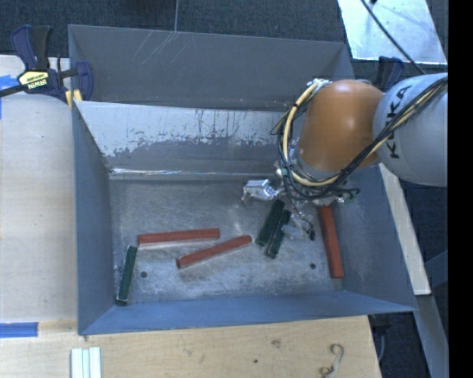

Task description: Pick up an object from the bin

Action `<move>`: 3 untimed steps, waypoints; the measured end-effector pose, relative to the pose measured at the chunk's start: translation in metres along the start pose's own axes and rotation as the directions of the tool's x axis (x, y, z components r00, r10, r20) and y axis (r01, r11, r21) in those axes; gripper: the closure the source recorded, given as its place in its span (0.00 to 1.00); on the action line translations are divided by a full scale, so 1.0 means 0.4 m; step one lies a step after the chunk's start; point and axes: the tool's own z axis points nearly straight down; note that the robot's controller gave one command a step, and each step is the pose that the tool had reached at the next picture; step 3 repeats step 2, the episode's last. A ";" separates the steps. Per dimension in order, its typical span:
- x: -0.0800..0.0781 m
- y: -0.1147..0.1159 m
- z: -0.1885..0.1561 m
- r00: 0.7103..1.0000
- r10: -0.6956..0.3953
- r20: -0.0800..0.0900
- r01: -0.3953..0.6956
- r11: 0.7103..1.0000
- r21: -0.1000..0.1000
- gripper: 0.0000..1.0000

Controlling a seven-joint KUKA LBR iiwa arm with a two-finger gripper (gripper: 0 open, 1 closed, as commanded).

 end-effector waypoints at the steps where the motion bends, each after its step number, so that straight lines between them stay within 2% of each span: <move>1: -0.005 -0.002 -0.012 1.000 0.001 0.003 -0.001 1.000 0.002 1.00; 2: -0.026 -0.058 -0.347 1.000 0.013 0.003 -0.013 1.000 0.001 1.00; 3: -0.026 -0.058 -0.347 1.000 0.013 0.003 -0.013 1.000 0.001 1.00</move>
Offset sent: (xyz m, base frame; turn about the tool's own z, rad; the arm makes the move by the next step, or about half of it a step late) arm 0.0000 0.0000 0.0000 0.0000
